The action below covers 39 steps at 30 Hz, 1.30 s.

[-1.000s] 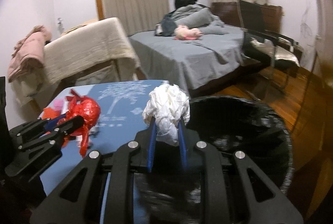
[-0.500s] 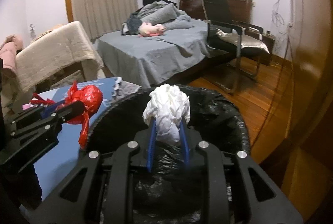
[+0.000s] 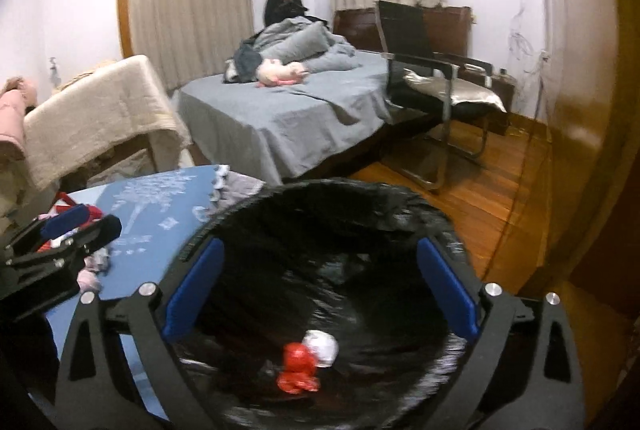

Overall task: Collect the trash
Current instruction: 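Carry both items over the bin and open both tools to drop them, then grasp the pink sock with the right tool while the left tool grasps the blue bag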

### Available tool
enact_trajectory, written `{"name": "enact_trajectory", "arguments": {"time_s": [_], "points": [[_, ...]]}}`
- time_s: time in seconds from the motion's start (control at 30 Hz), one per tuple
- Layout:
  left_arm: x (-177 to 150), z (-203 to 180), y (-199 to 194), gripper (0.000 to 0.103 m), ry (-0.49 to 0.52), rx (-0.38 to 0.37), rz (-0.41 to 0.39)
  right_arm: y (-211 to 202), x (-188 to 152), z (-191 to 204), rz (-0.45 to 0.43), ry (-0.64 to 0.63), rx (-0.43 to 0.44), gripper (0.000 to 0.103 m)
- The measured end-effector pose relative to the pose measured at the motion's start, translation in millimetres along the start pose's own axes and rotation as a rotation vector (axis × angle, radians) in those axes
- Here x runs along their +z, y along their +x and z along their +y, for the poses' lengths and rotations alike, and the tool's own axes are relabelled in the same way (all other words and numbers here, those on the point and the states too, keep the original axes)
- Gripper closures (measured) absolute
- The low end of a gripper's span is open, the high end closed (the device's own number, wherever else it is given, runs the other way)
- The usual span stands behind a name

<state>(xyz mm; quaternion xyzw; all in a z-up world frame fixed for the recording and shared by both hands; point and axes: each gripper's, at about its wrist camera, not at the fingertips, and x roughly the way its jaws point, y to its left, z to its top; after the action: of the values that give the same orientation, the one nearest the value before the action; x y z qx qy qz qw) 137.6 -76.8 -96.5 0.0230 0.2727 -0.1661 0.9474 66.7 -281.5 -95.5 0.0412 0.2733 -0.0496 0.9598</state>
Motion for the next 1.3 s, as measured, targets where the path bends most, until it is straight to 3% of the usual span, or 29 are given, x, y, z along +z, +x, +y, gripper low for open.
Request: {"name": "enact_trajectory", "arguments": {"time_s": [0.43,0.73,1.17,1.3], "points": [[-45.9,111.4,-63.3,0.024,-0.116,0.301,0.025,16.7,-8.8,130.3,0.029,-0.097,0.254,0.007],[-81.6,176.2,-81.7,0.024,-0.207,0.447,0.076,31.1,-30.2,196.2,0.077,-0.166,0.337,0.007],[-117.4,223.2,-63.8,0.025,-0.332,0.479,0.180,54.7,-53.2,225.7,0.137,-0.223,0.342,0.007],[-125.4,231.3,-57.2,0.035,-0.355,0.451,0.212,59.2,-54.7,231.2,0.144,-0.238,0.344,0.007]]}}
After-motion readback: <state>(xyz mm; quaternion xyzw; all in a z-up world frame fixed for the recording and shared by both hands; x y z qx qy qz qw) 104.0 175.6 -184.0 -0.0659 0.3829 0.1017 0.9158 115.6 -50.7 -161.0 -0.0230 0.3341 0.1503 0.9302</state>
